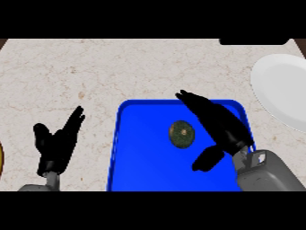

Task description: Pick the squash from the tray and place it in the plate

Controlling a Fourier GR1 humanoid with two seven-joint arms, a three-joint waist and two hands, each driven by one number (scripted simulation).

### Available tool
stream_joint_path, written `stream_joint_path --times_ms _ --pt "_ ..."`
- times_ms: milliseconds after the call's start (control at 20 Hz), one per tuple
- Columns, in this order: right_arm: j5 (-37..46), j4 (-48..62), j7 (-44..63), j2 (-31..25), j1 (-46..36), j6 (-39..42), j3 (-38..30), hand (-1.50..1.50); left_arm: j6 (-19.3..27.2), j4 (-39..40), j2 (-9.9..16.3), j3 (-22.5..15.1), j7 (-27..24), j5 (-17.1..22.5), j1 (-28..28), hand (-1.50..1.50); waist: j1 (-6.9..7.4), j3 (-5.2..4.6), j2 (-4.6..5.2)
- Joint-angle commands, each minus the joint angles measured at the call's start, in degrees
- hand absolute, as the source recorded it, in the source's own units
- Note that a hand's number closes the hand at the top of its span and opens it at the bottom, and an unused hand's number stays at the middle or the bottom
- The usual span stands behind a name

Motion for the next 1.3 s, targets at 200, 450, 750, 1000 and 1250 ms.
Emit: stream_joint_path --times_ms 200,450,750,1000,1250 --pt "9.2 3.3 0.3 3.5 0.7 -0.6 1.3 -1.5 -0.1 0.3 -2.9 -1.8 -1.6 -2.5 3.5 0.0 -0.06 -0.36 0.22" --pt "14.9 4.5 1.2 5.4 3.5 -2.8 3.2 -1.5 -2.9 -1.0 -0.9 1.1 1.3 0.2 2.9 0.0 -0.14 -0.36 0.21" --pt "14.2 12.5 -4.9 7.5 0.6 -2.4 -0.6 -1.5 -1.4 4.8 -4.2 0.0 -3.0 -3.1 1.8 0.0 -0.05 -0.36 0.34" --pt "15.8 15.6 -5.3 8.4 -2.3 1.4 -2.1 -1.5 -3.6 4.5 -3.3 1.7 -2.3 -1.8 0.9 0.0 -0.05 -0.37 0.32" --pt "21.7 16.2 -11.4 6.0 1.3 -0.6 3.1 1.5 -3.1 0.4 -3.0 2.3 1.8 -1.5 0.5 0.0 -0.1 -0.35 0.25"
